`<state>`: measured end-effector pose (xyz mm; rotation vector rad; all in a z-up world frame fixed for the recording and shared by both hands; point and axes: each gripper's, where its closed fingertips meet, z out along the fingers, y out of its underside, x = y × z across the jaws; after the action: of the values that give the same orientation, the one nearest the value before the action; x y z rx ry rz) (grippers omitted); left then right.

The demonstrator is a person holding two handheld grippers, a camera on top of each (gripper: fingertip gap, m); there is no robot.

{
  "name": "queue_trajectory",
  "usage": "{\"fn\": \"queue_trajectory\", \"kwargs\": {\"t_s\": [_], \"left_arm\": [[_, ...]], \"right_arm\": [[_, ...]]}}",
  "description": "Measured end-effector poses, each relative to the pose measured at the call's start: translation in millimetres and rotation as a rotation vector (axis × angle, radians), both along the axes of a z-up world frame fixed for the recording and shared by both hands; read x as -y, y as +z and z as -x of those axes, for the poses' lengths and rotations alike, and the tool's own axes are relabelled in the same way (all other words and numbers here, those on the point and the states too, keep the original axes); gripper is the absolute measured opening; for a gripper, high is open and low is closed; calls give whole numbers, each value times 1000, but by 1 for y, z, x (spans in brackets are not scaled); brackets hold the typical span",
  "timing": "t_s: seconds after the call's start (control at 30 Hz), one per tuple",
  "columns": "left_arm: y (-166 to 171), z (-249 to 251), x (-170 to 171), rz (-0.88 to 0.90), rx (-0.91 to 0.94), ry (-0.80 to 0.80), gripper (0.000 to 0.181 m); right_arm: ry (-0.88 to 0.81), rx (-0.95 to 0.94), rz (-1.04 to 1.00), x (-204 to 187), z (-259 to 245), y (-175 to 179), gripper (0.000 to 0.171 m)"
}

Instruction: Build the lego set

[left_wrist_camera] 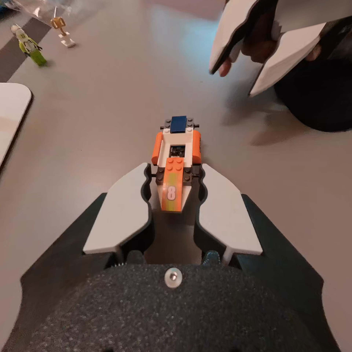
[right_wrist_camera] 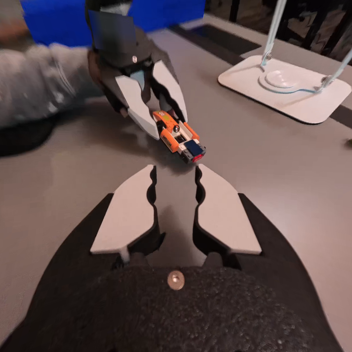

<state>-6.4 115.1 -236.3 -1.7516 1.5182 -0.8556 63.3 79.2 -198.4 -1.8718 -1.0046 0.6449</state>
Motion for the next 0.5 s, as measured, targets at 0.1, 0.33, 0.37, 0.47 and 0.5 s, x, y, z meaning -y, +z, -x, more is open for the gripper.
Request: {"fn": "queue_trajectory", "kwargs": {"t_s": [0.1, 0.33, 0.37, 0.47, 0.5], "left_arm": [[-7, 0, -4, -30, -54, -37, 47], [-18, 2, -8, -125, -134, -70, 48], [-19, 3, -9, -133, -142, -69, 48], [-20, 7, -9, -125, -146, -66, 49], [-20, 8, -9, -114, -141, -67, 51]], "right_arm": [[76, 195, -80, -20, 9, -16, 44], [282, 397, -18, -43, 26, -44, 49], [301, 427, -6, -44, 27, -48, 50], [333, 493, 27, -49, 27, -56, 52], [342, 502, 42, -49, 28, -57, 53]]}}
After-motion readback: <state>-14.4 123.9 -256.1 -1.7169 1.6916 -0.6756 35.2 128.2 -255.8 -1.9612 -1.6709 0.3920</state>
